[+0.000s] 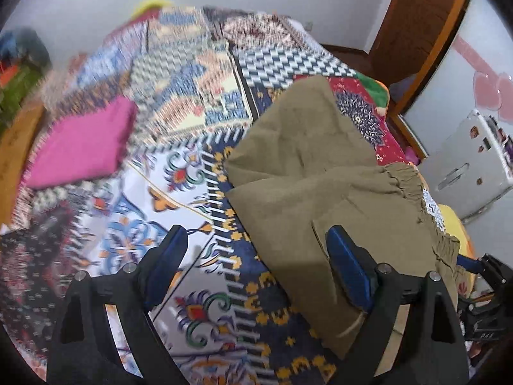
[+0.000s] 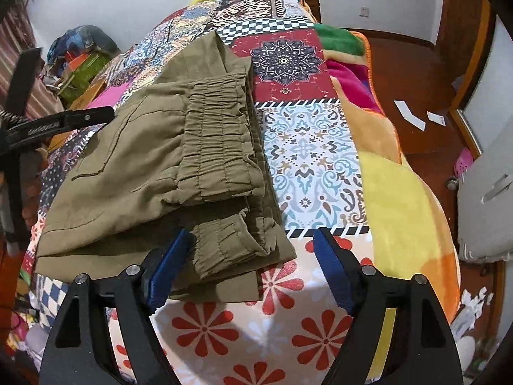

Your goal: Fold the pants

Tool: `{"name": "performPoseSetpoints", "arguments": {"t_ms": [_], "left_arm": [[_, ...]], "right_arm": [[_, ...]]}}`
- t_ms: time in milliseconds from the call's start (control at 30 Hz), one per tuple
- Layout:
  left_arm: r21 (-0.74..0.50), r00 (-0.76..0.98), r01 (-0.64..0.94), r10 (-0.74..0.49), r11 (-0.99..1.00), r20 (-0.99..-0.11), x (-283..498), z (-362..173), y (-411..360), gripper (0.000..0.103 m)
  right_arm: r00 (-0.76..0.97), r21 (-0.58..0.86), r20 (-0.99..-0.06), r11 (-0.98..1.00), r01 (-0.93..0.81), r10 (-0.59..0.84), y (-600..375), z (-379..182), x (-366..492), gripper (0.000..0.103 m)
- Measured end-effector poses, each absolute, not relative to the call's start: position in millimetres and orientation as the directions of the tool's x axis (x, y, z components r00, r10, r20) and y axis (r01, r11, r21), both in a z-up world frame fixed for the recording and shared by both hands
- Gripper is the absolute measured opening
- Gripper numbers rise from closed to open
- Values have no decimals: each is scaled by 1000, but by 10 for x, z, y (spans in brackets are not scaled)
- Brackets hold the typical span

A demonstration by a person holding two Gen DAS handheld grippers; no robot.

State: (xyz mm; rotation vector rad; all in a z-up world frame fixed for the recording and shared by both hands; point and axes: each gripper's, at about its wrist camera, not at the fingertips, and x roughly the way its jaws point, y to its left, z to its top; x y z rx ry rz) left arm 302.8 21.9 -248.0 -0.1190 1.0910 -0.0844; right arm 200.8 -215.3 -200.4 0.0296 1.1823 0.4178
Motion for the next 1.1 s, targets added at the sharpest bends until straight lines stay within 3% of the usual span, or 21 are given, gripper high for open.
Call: {"name": "performPoseSetpoints", "arguments": {"t_ms": [133,333,400,733,1100], "left_arm": [[-179,427,6,-165,984,-889,3177,-2632,200,89],[-229,371,9,-216,973,-903,3368,-2844,122,87],[-260,371,30,-252,965,-894,3399,-2840,105,70],[-259,428,1,-234,966,-873,3229,-2735,228,22],[-241,471,-9,-209,970,-857,2796,-2562,361,9]], "right_arm": [[317,214,-896,928,-306,311,-2143,-2023,2002,86],[323,205,-899,936,-286,296,-2171,-2060,2035,87],[325,207,-898,938,-279,295,-2187,-2069,2055,87],[360,135,-901,945,-297,242,-2142,-2097,2253,87],[381,91,-902,952,-293,203,-2158,-1943,2443,84]]}}
